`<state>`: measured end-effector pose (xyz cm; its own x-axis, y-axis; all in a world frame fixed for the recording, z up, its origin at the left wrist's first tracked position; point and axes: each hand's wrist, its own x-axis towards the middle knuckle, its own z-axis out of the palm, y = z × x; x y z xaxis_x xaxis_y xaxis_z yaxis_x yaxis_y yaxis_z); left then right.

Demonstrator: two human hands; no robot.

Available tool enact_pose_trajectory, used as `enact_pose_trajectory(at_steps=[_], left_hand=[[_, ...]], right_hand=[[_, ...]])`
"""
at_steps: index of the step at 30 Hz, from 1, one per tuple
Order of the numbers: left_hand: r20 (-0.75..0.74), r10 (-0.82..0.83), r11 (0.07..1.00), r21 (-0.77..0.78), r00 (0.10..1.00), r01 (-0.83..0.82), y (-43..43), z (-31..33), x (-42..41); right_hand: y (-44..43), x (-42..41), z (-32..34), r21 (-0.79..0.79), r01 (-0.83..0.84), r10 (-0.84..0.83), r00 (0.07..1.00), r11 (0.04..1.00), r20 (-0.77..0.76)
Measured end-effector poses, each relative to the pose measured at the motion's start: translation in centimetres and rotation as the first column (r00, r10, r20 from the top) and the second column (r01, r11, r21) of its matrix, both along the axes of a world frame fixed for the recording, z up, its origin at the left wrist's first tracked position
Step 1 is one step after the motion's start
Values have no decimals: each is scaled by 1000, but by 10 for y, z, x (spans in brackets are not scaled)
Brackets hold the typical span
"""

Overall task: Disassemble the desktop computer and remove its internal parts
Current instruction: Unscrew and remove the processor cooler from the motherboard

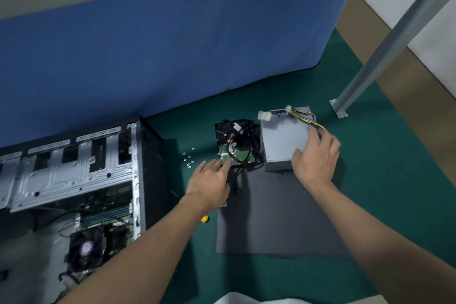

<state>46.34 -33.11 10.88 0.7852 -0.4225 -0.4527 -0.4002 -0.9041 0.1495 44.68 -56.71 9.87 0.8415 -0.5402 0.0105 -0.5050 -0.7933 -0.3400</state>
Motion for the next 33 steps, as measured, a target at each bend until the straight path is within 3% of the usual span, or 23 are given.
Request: enact_pose_trajectory(at_steps=[4,7,10,14,17,20,23,25,28,31,33], left_hand=[[220,17,999,-54,975,-5,45,11,-31],[322,37,996,-88,946,-9,80,20,-56],[381,148,975,-209,913,-71,110,27,-83],[456,324,926,-332,829,-179,149,27,-123],[484,384,922,-248,786,-298,183,24,-152],[424,473,870,-83,773,-487,210,22,-167],[212,579,807,-10,787,-591,222,14,-163],[116,579,811,28,807,-585,223,12,-158],[93,554,825,73,827,-560,223,9,-158],[63,570,814,93,819,-574,224,10,-158],[38,576,812,84,816,-577,224,11,-158]], right_hand=[[73,-37,-6,47,-285,282,957,957,70],[120,-54,-15,247,-469,488,873,848,-19],[158,-60,-23,469,-512,648,737,720,-190],[196,-70,-33,478,-535,689,685,696,-237],[218,-78,-41,467,-530,683,684,707,-257],[235,-84,-46,416,-537,666,689,734,-286],[247,-89,-47,329,-559,645,707,761,-290],[253,-91,-48,218,-575,614,750,789,-247],[260,-86,-48,79,-548,552,812,833,-192],[260,-77,-50,72,-515,510,806,854,-301],[257,-74,-54,70,-536,515,755,841,-405]])
